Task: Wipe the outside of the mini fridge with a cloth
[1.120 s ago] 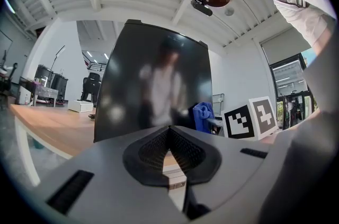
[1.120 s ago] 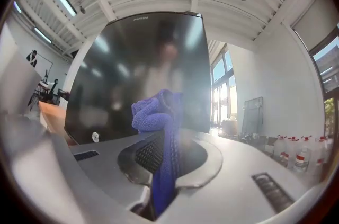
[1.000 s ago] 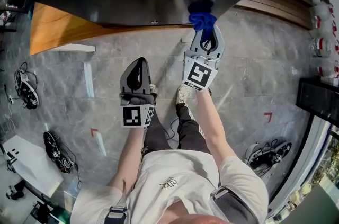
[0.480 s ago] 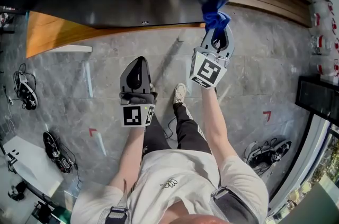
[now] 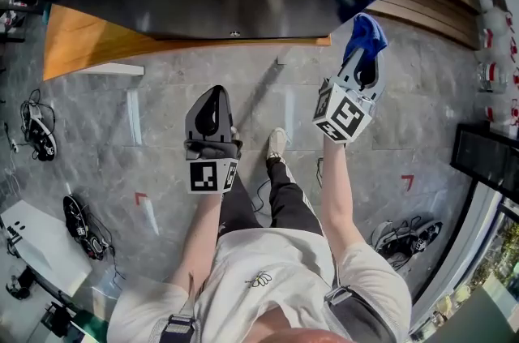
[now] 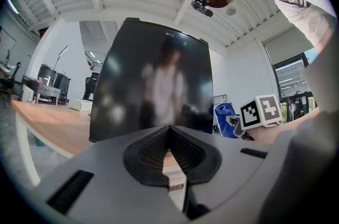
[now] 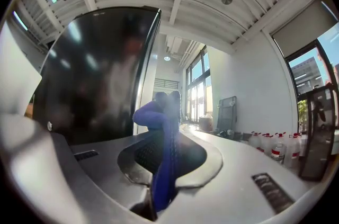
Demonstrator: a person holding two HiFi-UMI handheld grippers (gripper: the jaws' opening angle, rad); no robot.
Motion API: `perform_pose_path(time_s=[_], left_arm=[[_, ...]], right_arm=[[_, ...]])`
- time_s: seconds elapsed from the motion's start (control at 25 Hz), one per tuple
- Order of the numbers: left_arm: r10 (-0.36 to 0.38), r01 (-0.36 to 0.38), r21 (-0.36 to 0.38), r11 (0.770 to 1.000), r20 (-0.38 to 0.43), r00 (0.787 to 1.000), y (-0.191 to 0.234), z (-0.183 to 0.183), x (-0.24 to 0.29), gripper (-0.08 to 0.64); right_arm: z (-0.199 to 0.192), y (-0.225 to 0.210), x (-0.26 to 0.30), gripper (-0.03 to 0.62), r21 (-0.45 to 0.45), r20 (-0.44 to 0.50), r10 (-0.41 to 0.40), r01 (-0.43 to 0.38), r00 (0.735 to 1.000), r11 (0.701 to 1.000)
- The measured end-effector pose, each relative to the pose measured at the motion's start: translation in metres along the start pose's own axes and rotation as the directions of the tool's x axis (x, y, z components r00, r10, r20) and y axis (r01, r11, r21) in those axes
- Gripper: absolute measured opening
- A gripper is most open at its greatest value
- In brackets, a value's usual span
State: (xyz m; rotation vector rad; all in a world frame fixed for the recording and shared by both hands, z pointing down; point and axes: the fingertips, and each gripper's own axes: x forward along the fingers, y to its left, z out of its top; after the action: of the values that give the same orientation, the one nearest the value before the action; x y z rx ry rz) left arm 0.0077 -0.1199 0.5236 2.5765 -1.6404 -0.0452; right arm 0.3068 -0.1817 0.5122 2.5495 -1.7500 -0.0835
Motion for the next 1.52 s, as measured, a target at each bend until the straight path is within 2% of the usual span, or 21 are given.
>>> perform_pose_path(time_s=[0.12,0.24,0.32,0.44,0.56,0.68,0.76,0.92,1.04,1.12,1.28,1.4,1.52], left_arm=[[0.016,-0.016,0.001,1.0,0.007,1.0,0.014,0.005,-0.004,0.005],[0.034,-0.034,0.004,0.999,0.02,0.999,0.032,0.01,-0.01,0.005],[0.047,-0.047,0.011,0.999,0.025,0.999,0.047,0.011,-0.016,0.005],[0.068,-0.069,0.02,0.997,0.013,0.998,0.074,0.005,-0.031,0.005],[0.096,-0.095,0.016,0.995,-0.008,0.995,0.104,-0.006,-0.046,0.005],[0.129,-0.129,0.015,0.992,-0.021,0.991,0.14,-0.015,-0.064,0.005],[0.158,-0.158,0.015,0.987,-0.035,0.987,0.166,-0.022,-0.077,0.005],[0.185,-0.185,0.007,0.983,-0.057,0.981,0.202,-0.036,-0.093,0.005],[0.178,-0.178,0.008,0.984,-0.064,0.982,0.211,-0.038,-0.104,0.005],[0.187,-0.187,0.008,0.982,-0.073,0.98,0.22,-0.039,-0.113,0.005],[0.211,-0.212,0.0,0.977,-0.085,0.974,0.238,-0.043,-0.125,0.005],[0.216,-0.217,-0.003,0.976,-0.085,0.973,0.24,-0.043,-0.127,0.005],[0.21,-0.211,-0.006,0.977,-0.08,0.974,0.233,-0.041,-0.121,0.005]], right_arm=[[0.008,0.028,-0.029,0.061,0.033,0.005,0.061,-0.062,0.998,0.998],[0.014,0.08,-0.052,0.061,0.059,0.028,0.179,-0.181,0.983,0.982],[0.017,0.129,-0.063,0.061,0.061,0.048,0.28,-0.283,0.959,0.957],[0.011,0.202,-0.083,0.061,0.041,0.035,0.426,-0.428,0.904,0.903],[0.008,0.262,-0.097,0.061,0.064,0.045,0.499,-0.501,0.866,0.863],[0.011,0.315,-0.1,0.061,0.127,0.097,0.506,-0.515,0.857,0.848],[0.009,0.349,-0.102,0.061,0.138,0.112,0.518,-0.529,0.848,0.837],[-0.003,0.404,-0.106,0.061,0.114,0.114,0.551,-0.562,0.827,0.819],[-0.009,0.432,-0.109,0.061,0.041,0.121,0.578,-0.586,0.807,0.809],[-0.015,0.446,-0.107,0.061,-0.013,0.106,0.59,-0.592,0.801,0.806],[-0.024,0.46,-0.097,0.061,-0.027,0.086,0.569,-0.569,0.818,0.822],[-0.024,0.462,-0.094,0.061,-0.072,0.081,0.576,-0.571,0.814,0.818],[-0.024,0.455,-0.092,0.062,-0.078,0.085,0.577,-0.572,0.812,0.816]])
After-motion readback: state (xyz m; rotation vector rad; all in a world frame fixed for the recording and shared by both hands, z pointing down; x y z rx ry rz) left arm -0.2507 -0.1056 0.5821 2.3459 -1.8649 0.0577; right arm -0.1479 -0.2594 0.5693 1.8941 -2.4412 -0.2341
